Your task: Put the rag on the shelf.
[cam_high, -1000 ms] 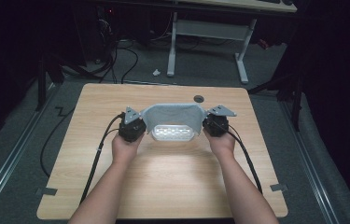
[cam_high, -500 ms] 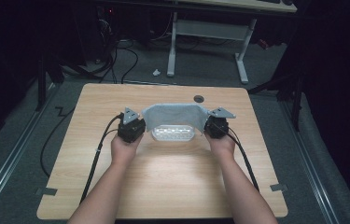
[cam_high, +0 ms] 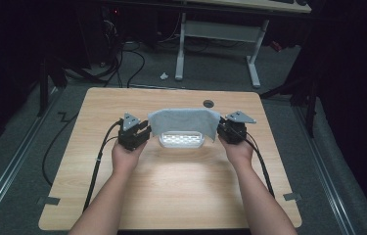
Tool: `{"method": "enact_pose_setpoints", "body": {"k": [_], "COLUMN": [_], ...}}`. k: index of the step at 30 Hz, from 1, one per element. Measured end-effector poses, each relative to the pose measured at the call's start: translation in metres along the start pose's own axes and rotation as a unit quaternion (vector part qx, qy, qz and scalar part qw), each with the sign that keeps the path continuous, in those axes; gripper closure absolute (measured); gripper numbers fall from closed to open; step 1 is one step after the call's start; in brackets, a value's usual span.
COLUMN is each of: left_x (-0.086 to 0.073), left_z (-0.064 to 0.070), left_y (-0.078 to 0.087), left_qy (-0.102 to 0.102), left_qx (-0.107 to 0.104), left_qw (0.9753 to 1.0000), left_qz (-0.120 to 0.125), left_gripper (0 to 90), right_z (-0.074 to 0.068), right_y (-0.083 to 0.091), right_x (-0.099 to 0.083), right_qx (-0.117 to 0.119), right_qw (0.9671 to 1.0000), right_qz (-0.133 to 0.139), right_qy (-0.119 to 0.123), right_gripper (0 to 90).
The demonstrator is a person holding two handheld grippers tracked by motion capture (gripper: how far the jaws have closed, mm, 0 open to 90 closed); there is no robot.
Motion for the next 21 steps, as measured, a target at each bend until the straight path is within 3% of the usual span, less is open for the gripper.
{"method": "enact_pose_setpoints", "body": {"k": [13,21], "left_x": [0.002,0.0], "left_z": [-0.021,-0.022], "left_y": [0.021,0.029], "left_qy": [0.005,0.004], "left_qx": [0.021,0.019], "left_qw": [0.9997,0.9998], "left_qz": [0.009,0.01], "left_gripper": [68.3,68.3], "right_z": [0.016,0.02], "right_y": [0.016,0.025], "right_x": [0.003,0.0], "right_qx": [-0.02,-0.018], "right_qw": [0.9997,0.9996], "right_qz": [0.01,0.019], "right_qy": [0.0,-0.006], "right_gripper": [76.3,75.7]}}
Point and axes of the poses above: each handheld gripper's, and its own axes: y roughly backward along the jaws, x roughly out of its top, z roughly to its right, the point moved 5 cm from there along -y, roughly forward along the jaws, and after that the axes turned 1 degree about -y, right-handed, at the moved point
